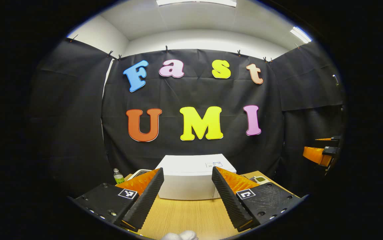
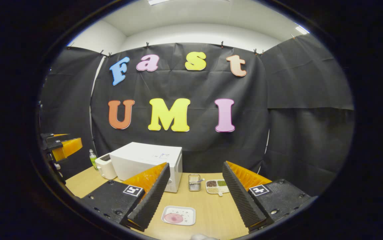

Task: Open the microwave oven with the left hand, put the food in, and close the microwave oven.

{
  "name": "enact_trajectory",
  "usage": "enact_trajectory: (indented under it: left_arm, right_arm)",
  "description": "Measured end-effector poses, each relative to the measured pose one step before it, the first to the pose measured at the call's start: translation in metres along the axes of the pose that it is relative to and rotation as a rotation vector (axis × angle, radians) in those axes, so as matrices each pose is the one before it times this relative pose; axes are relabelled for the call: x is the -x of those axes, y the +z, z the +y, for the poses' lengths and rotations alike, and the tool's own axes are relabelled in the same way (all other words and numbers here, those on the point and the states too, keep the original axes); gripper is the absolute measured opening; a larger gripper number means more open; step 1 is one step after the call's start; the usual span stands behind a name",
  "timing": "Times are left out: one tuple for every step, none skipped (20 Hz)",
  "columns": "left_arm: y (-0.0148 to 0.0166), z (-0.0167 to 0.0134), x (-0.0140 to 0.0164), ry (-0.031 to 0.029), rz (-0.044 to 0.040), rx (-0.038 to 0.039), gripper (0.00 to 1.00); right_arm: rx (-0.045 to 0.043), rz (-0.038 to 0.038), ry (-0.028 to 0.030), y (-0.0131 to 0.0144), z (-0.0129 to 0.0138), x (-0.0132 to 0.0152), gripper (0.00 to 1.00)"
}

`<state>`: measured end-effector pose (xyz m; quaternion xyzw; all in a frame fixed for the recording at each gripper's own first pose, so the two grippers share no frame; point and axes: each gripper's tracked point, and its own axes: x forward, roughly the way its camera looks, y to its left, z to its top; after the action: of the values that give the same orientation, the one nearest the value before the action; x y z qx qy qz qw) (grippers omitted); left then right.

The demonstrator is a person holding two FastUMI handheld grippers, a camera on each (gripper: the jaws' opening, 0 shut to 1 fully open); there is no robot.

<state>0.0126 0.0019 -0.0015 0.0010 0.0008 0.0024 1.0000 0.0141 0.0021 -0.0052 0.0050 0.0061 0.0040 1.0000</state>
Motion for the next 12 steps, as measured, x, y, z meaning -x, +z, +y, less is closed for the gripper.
enact_trajectory:
  left_arm:
    - [-0.00114,-0.00076,-0.00127,-0.00164,-0.00007,0.00015,0.92]
    - [-0.0012,0.00005,-0.00172,0.00133,0.00056,-0.00153,0.92]
    - [-0.00278,-0.00039,-0.00172,-0.00053,0.00143,-0.00141,0.92]
    - [-0.0028,-0.00137,-0.0033,-0.00116,-0.00028,-0.00031,0.92]
    - [-0.00295,-0.00192,-0.00254,-0.00229,-0.00545,-0.00185,0.92]
    - [-0.00422,-0.00247,-0.00515,-0.00186,-0.00424,-0.00197,0.92]
    - [-0.00545,-0.004,-0.00478,-0.00519,0.00004,0.00244,0.92]
    - [-0.00597,-0.00631,-0.00624,-0.00998,-0.0097,0.00396,0.92]
    - [-0.0071,-0.00498,-0.00706,-0.00404,-0.00881,0.0054,0.92]
    - [-0.0088,-0.00456,-0.00766,-0.0053,-0.00652,0.002,0.92]
    - [-0.01143,-0.00681,-0.00878,-0.00848,-0.00156,0.00164,0.92]
    - [-0.01288,-0.00848,-0.00958,-0.01259,0.0093,0.00058,0.92]
  right_arm:
    - [0.00104,-0.00069,0.00232,0.0012,0.0005,-0.00085,1.0]
    - [0.00037,-0.00287,-0.00072,0.00008,-0.00071,-0.00178,1.0]
    - [0.00026,0.00126,0.00047,-0.0005,0.00041,-0.00109,1.0]
    - [0.00046,0.00104,0.00179,-0.00091,-0.0006,-0.00035,1.0]
    - [0.00061,0.00104,0.00043,0.0004,-0.00099,-0.00101,1.0]
    - [0.00078,0.00206,-0.00156,-0.00046,-0.00249,-0.00077,1.0]
    - [0.00115,0.00264,-0.00145,-0.00006,-0.00165,-0.00014,1.0]
    - [0.00233,0.00375,-0.00278,-0.00062,-0.00287,-0.00031,1.0]
    - [0.00374,0.00313,-0.00405,0.00045,-0.00311,-0.00031,1.0]
    - [0.0056,0.00518,-0.00597,-0.00031,-0.00461,-0.001,1.0]
    - [0.00706,0.00224,-0.00655,0.00179,-0.00438,0.00015,1.0]
    - [0.00697,0.00188,-0.0092,0.00002,-0.0047,-0.00045,1.0]
